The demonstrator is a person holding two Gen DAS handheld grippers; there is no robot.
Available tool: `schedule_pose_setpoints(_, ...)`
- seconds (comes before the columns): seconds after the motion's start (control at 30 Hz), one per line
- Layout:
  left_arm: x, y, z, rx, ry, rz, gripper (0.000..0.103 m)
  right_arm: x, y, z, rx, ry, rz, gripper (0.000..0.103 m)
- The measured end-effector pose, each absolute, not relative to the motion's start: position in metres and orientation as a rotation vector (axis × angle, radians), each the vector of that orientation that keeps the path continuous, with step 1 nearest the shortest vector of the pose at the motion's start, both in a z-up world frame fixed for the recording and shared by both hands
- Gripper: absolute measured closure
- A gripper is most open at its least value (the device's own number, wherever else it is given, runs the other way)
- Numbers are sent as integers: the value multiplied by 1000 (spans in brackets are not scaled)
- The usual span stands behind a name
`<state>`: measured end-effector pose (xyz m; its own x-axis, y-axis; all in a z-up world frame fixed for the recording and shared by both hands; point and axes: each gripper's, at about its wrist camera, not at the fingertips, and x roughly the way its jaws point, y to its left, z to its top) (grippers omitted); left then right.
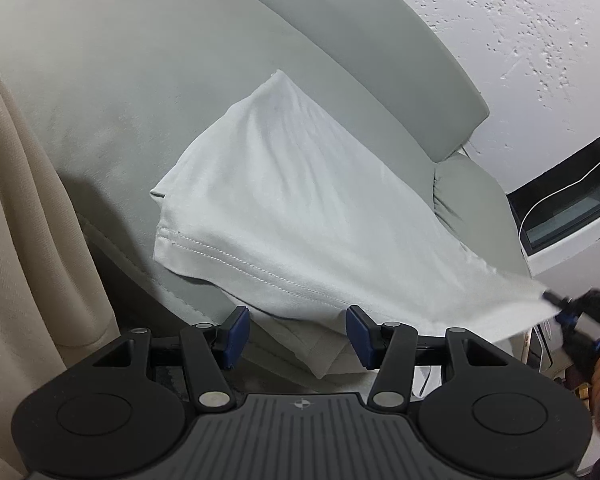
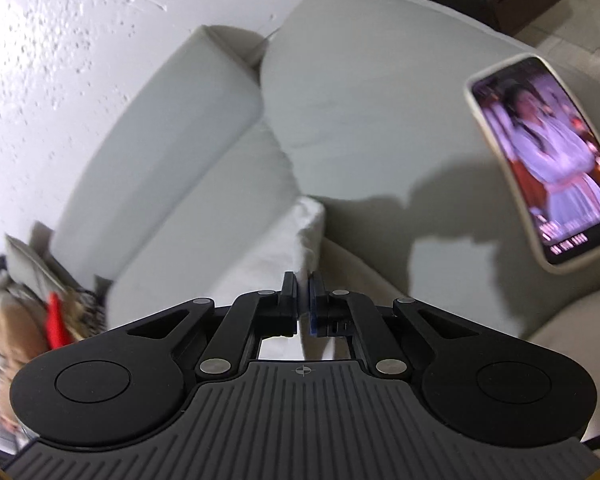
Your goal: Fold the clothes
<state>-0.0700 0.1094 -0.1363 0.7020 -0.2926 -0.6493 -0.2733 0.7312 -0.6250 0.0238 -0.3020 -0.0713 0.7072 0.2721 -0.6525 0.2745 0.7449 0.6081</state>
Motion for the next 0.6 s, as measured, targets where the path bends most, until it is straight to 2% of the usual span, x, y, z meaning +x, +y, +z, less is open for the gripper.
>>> schedule_pose_setpoints(0.17,-70,111,-137,-783,823,-5,53,20,-304,-52,771,805,-8,98)
schedule_pose_setpoints(0.33,-69,112,-139,-783,841,6,53,12,-314,-89,639,944,-148,96)
schedule_pose_setpoints(0.37,-68,112,-139,-782,844,5,53,10,-318,-100,609,988,-179,87)
schedule_pose_setpoints(0.43,-67,110,-139,-772,845,2,53,2,-324,-109,570,1008,-212,85)
schedule_pose_setpoints(0.57,-66,105,-135,-743,851,-12,53,-13,-328,-98,522,950,-181,51)
schedule_pose_setpoints(0.6,-65,101,-132,-717,855,-20,53,-9,-331,-96,524,942,-141,51)
